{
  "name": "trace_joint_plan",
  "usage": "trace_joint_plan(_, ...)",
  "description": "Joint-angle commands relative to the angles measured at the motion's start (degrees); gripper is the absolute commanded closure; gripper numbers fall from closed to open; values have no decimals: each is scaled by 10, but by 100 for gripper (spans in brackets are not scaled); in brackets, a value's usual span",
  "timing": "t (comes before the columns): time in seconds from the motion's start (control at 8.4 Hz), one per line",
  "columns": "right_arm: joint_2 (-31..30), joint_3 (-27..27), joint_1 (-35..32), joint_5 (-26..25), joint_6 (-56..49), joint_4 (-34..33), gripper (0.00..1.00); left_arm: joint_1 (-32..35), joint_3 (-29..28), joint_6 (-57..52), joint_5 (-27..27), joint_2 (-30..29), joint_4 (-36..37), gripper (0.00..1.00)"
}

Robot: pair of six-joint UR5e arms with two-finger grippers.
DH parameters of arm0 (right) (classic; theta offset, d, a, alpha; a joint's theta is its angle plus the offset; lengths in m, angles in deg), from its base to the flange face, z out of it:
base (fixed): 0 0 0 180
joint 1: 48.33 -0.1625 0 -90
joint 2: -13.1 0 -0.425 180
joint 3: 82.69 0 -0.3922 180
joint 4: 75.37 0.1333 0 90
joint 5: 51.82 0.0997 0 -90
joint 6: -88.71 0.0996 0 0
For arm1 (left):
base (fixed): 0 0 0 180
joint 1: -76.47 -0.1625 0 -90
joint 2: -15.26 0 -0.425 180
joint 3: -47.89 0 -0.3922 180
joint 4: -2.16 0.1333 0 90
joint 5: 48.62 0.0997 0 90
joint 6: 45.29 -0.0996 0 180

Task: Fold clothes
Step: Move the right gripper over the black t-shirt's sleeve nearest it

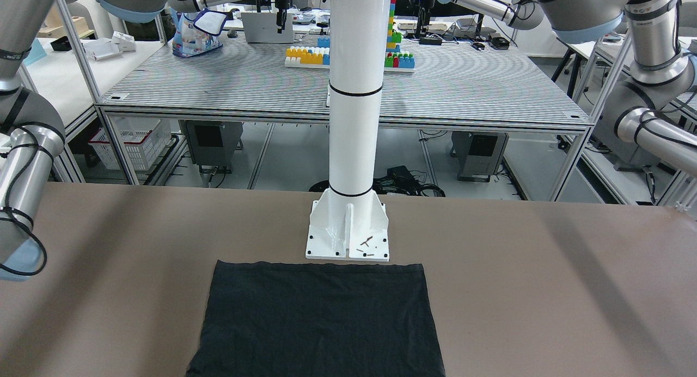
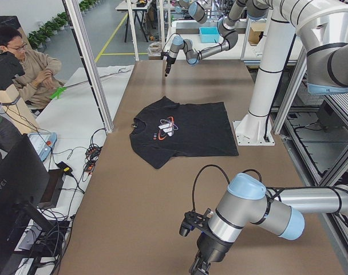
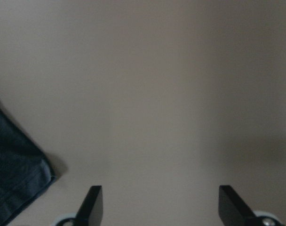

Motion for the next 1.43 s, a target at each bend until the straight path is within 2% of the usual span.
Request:
trace_joint_plan(0.0, 50, 51, 62, 0, 31, 0, 21, 0, 0, 4, 3, -1, -1, 0)
trace_joint_plan(0.36, 97, 106, 88, 0, 31, 0, 27, 0, 0, 4, 3, -1, -1, 0)
trace_joint_plan(0.71, 111, 135, 105, 0, 31, 9, 32, 0, 0, 5, -1, 0, -2, 0)
trace_joint_plan(1.07, 131, 168, 112, 0, 31, 25, 41, 1, 0, 3, -1, 0, -2, 0)
trace_joint_plan(1.19, 134, 170, 117, 0, 31, 25, 49, 1, 0, 3, -1, 0, -2, 0)
trace_joint_plan(1.31, 134, 170, 117, 0, 31, 25, 79, 1, 0, 3, -2, 4, -2, 0)
